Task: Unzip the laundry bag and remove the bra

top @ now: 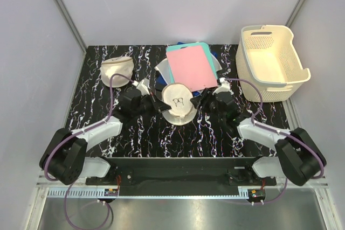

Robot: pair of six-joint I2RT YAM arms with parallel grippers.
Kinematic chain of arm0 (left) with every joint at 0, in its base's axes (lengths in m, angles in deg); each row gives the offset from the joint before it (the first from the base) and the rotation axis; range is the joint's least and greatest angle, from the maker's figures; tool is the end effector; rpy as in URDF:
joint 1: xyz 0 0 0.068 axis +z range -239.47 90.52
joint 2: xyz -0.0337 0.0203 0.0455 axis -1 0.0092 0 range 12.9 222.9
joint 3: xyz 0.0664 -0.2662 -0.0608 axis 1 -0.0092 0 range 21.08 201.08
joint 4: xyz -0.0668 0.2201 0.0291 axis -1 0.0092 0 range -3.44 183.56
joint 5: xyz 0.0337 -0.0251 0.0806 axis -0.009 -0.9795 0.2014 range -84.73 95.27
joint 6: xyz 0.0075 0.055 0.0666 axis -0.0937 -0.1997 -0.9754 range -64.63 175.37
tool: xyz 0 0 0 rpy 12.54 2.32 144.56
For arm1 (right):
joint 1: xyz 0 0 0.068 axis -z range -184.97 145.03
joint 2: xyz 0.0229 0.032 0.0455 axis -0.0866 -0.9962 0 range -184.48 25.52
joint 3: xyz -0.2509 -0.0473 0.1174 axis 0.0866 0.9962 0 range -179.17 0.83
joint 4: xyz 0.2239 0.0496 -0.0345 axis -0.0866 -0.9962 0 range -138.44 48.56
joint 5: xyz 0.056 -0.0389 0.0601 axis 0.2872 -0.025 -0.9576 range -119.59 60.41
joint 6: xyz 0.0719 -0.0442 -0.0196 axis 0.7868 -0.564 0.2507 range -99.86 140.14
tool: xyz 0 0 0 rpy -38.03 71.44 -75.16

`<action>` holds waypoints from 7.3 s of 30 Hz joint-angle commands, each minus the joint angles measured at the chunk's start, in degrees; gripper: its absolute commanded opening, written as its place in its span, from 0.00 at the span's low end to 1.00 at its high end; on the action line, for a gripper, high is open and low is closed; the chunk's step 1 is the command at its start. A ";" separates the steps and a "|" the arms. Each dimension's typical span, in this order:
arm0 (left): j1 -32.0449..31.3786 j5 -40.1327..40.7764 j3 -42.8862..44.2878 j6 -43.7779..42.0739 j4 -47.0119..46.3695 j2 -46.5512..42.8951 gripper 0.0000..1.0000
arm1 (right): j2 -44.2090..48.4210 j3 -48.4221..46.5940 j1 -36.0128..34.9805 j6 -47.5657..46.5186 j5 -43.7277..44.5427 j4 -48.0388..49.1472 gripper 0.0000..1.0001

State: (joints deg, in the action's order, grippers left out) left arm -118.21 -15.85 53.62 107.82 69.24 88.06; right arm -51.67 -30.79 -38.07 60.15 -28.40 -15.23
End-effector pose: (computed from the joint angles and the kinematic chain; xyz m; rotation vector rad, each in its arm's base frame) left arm 0.2315 -0.1585 0.2146 -0.1983 2.2124 -1.2216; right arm 0.2470 0.1590 0.2191 0.1351 1.9953 0.8273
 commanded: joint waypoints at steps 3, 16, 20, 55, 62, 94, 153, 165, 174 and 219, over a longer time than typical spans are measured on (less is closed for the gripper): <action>-0.01 1.87 3.32 0.98 0.88 -0.54 0.00 | 10.46 1.73 -0.65 -8.10 6.72 -6.00 0.62; 0.25 2.58 5.52 1.34 3.70 -0.36 0.00 | 3.80 1.74 -7.41 -14.17 -9.10 -0.90 0.54; 0.43 2.67 5.61 1.17 3.87 -0.89 0.00 | 2.75 0.15 -8.38 -15.05 -9.01 -2.40 0.50; 0.87 2.93 7.89 -1.82 8.09 -2.12 0.00 | -2.88 -3.72 -10.84 -19.09 -6.55 -8.37 0.00; 3.85 -0.13 9.65 -5.94 11.25 -0.80 0.00 | -2.18 -3.89 -10.84 -20.06 -4.01 -10.22 0.00; 8.96 -5.33 23.62 -21.42 22.33 8.77 0.08 | 3.01 -3.45 -10.76 -19.19 -4.52 -13.84 0.00; 2.27 1.79 9.30 -11.31 12.75 2.54 0.00 | -6.22 -7.41 -17.35 -10.04 -2.87 -6.53 0.00; 6.66 -0.67 9.65 -15.79 16.35 1.40 0.00 | -3.32 -5.83 -17.26 -11.62 4.25 -10.57 0.00; 8.16 0.12 11.14 -19.31 20.40 0.52 0.00 | -1.91 -5.56 -17.26 -13.02 6.98 -12.94 0.00; 2.72 2.93 6.05 -12.02 15.50 -2.82 0.68 | -12.64 -16.28 -19.98 -5.99 -4.09 -9.52 0.00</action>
State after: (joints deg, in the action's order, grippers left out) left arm -114.42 -10.87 59.39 92.23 93.81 84.36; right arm -63.80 -44.38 -56.84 54.10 -31.09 -27.55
